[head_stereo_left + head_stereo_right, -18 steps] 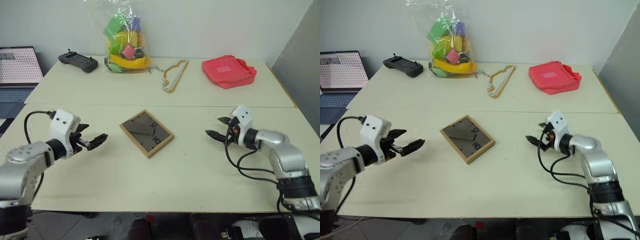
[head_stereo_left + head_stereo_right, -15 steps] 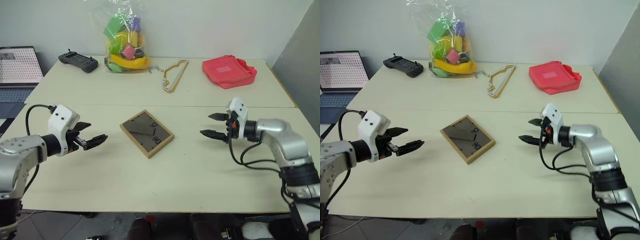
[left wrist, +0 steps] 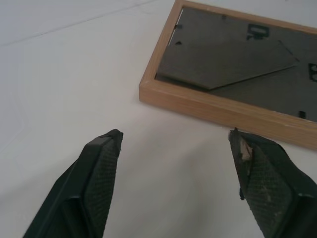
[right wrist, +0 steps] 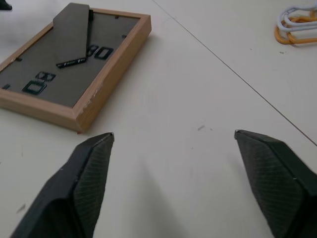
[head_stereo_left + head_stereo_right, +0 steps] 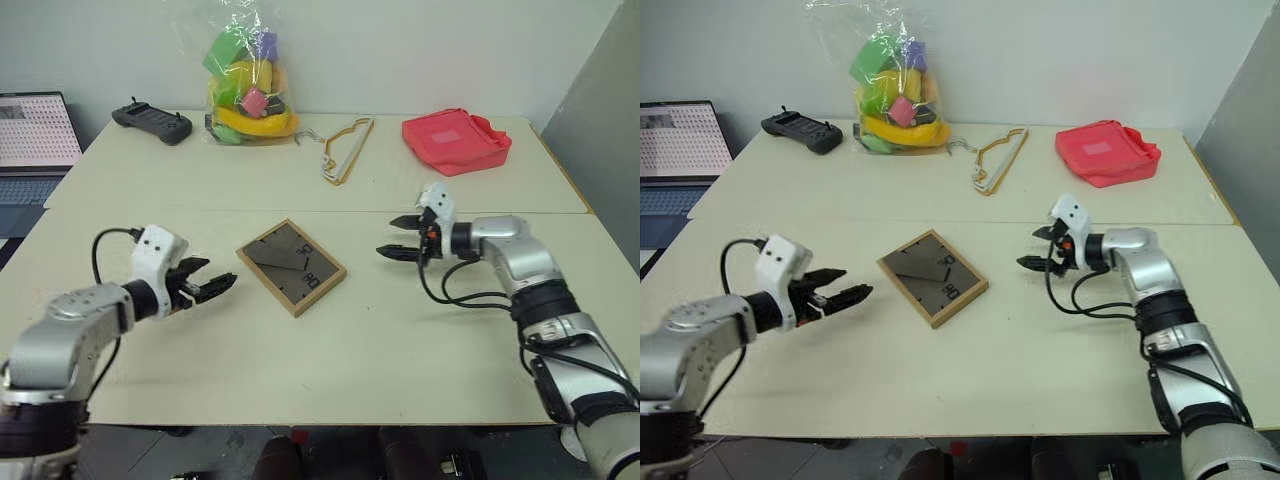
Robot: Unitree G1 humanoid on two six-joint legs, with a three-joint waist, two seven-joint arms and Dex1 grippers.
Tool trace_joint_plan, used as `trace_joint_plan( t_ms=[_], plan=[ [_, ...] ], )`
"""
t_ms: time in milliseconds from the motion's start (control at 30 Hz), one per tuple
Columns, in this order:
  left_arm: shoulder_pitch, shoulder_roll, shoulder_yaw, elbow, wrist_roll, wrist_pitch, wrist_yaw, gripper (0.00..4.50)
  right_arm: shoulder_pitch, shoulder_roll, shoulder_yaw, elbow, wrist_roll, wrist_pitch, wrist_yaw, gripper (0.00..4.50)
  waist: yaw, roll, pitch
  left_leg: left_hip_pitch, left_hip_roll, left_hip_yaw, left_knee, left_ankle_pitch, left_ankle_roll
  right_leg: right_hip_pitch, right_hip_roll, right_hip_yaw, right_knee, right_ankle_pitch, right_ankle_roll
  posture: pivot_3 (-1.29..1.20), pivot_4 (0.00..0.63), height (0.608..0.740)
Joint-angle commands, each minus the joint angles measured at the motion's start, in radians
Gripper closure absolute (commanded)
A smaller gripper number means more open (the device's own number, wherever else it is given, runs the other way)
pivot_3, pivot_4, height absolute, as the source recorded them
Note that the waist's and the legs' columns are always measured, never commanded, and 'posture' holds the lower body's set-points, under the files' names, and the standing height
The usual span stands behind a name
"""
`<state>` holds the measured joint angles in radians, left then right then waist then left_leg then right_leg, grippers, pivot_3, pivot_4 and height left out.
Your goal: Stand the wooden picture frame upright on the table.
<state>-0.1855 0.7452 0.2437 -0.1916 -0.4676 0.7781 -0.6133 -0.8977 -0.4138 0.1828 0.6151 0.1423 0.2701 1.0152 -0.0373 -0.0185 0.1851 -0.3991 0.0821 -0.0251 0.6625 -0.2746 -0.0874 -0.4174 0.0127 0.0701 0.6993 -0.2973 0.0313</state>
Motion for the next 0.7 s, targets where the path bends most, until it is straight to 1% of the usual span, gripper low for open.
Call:
trace_joint_plan(
  t_ms=[33, 133, 267, 300, 333, 400, 433, 567, 700],
  plan=[
    [0.009, -0.1, 0.0, -0.071, 0.041, 0.001, 0.149, 1.75, -0.055, 0.092, 0.024, 0.096, -0.065, -0.11, -0.09, 1.49, 0.0, 0.0, 0.0, 0.001, 0.0, 0.001, 0.0, 0.0, 0.0, 0.0, 0.0, 0.001, 0.001, 0.0, 0.0, 0.0, 0.15, 0.74],
    [-0.007, -0.195, -0.033, -0.059, 0.092, -0.014, 0.257, 2.39, -0.093, 0.179, 0.039, 0.226, -0.113, -0.188, -0.162, 2.21, -0.001, 0.0, -0.001, 0.001, -0.001, 0.001, 0.0, 0.0, 0.0, 0.0, -0.001, 0.001, 0.002, 0.0, 0.0, 0.0, 0.15, 0.74],
    [-0.024, -0.265, -0.079, -0.033, 0.152, -0.041, 0.326, 3.39, -0.134, 0.256, 0.05, 0.355, -0.164, -0.262, -0.224, 3.3, 0.002, 0.0, -0.001, 0.0, -0.001, 0.001, 0.001, 0.001, -0.001, -0.001, -0.001, 0.001, 0.002, 0.0, 0.0, 0.0, 0.15, 0.74],
    [-0.031, -0.282, -0.095, -0.026, 0.164, -0.046, 0.34, 3.61, -0.145, 0.279, 0.049, 0.385, -0.171, -0.273, -0.244, 3.63, 0.002, 0.0, -0.001, 0.0, -0.001, 0.001, 0.001, 0.001, -0.002, -0.001, -0.001, 0.001, 0.002, 0.0, 0.0, 0.0, 0.15, 0.74],
    [-0.037, -0.297, -0.112, -0.023, 0.175, -0.046, 0.35, 3.83, -0.153, 0.298, 0.049, 0.405, -0.176, -0.284, -0.249, 3.84, 0.003, -0.001, -0.001, 0.0, -0.001, 0.001, 0.001, 0.002, -0.003, -0.001, -0.001, 0.001, 0.002, 0.0, 0.0, 0.0, 0.15, 0.74],
    [-0.05, -0.313, -0.141, -0.021, 0.194, -0.048, 0.354, 4.18, -0.163, 0.318, 0.039, 0.421, -0.174, -0.291, -0.237, 4.26, 0.003, -0.001, -0.001, 0.0, -0.001, 0.001, 0.001, 0.002, -0.004, 0.0, -0.001, 0.001, 0.002, 0.0, 0.0, 0.0, 0.15, 0.74],
    [-0.059, -0.32, -0.156, -0.02, 0.203, -0.05, 0.354, 4.2, -0.16, 0.324, 0.037, 0.414, -0.169, -0.288, -0.21, 4.46, 0.003, -0.001, -0.001, 0.001, -0.001, 0.001, 0.001, 0.002, -0.004, 0.0, -0.001, 0.001, 0.003, 0.0, 0.0, 0.0, 0.15, 0.74],
    [-0.09, -0.329, -0.198, -0.012, 0.224, -0.054, 0.339, 4.2, -0.115, 0.316, 0.036, 0.325, -0.146, -0.248, -0.115, 4.46, 0.007, -0.001, -0.001, 0.0, -0.001, 0.001, 0.001, 0.002, -0.004, 0.0, -0.002, 0.0, 0.003, 0.0, 0.0, 0.0, 0.15, 0.74],
    [-0.109, -0.326, -0.259, -0.038, 0.229, -0.027, 0.301, 4.2, -0.009, 0.271, 0.049, 0.113, -0.128, -0.159, -0.057, 4.46, 0.01, -0.001, -0.001, 0.0, -0.001, 0.0, 0.001, 0.002, -0.004, 0.001, -0.002, -0.001, 0.002, 0.0, 0.0, 0.0, 0.15, 0.74]
  ],
)
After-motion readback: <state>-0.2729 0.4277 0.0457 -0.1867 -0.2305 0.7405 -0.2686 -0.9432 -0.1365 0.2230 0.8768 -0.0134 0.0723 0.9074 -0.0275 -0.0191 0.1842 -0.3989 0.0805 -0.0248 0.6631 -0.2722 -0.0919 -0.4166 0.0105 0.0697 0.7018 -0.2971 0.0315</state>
